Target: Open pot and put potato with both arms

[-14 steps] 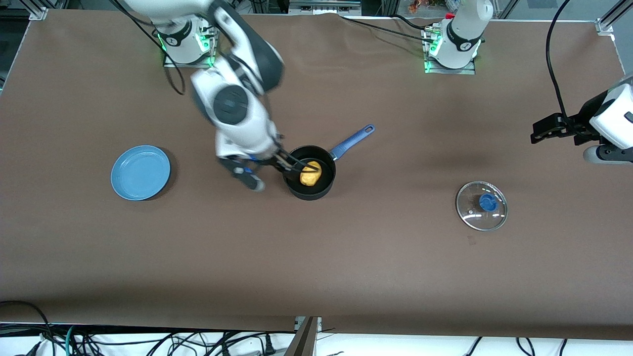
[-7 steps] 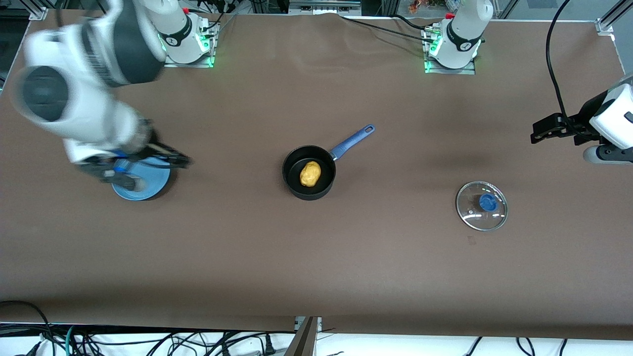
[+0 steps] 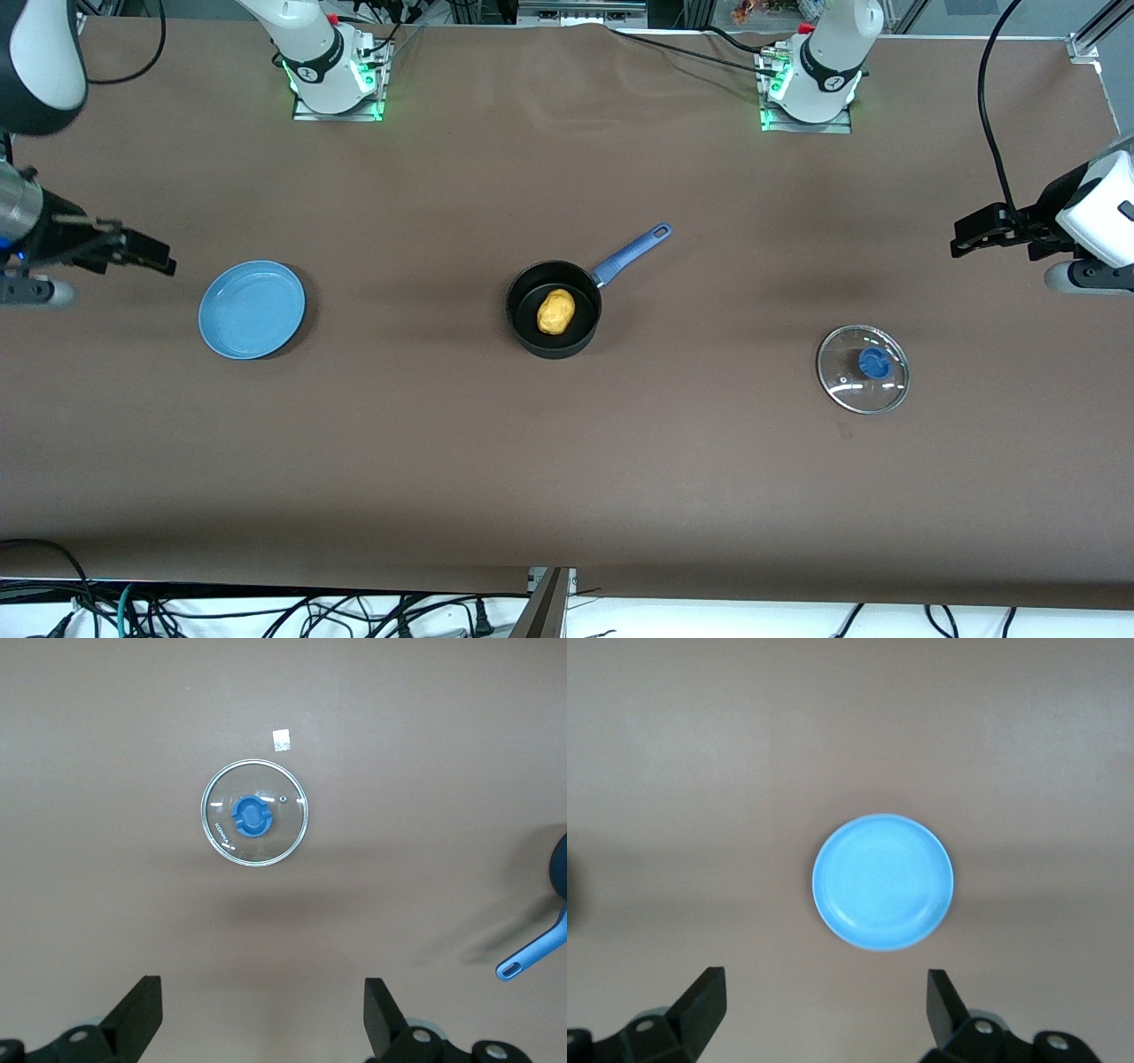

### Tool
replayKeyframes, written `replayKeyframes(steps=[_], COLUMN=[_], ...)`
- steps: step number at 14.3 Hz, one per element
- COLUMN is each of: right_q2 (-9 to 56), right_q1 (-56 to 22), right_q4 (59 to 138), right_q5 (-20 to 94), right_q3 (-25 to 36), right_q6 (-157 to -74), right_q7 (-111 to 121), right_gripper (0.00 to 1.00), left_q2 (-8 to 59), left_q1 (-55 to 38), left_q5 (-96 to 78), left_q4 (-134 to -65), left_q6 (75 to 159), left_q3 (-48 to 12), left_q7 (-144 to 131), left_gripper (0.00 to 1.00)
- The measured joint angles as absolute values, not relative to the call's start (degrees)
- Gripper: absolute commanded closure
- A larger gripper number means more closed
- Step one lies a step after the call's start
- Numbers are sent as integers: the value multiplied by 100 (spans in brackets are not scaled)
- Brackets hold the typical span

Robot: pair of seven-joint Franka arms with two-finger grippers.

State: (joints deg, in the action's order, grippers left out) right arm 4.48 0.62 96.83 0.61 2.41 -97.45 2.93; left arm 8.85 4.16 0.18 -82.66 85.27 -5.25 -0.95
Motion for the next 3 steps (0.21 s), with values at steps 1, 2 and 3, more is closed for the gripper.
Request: replayKeyframes(steps=[1, 2, 3], right_q2=[317, 216, 148], right_q1=[60, 57, 56], right_q4=[9701, 9701, 9701], right_q5=[43, 31, 25], right_q3=[161, 96, 68], right_q6=[-9594, -9512, -9479], right_q7=[237, 165, 116], right_gripper=[0, 0, 0], left_q2=[885, 885, 885], left_q1=[416, 416, 416], left_q5=[18, 18, 18], left_q4=[-8266, -8266, -8266], left_q6=[8527, 8527, 8527], left_q3=[-525, -525, -525], left_q7=[-95, -95, -95], left_gripper=[0, 0, 0])
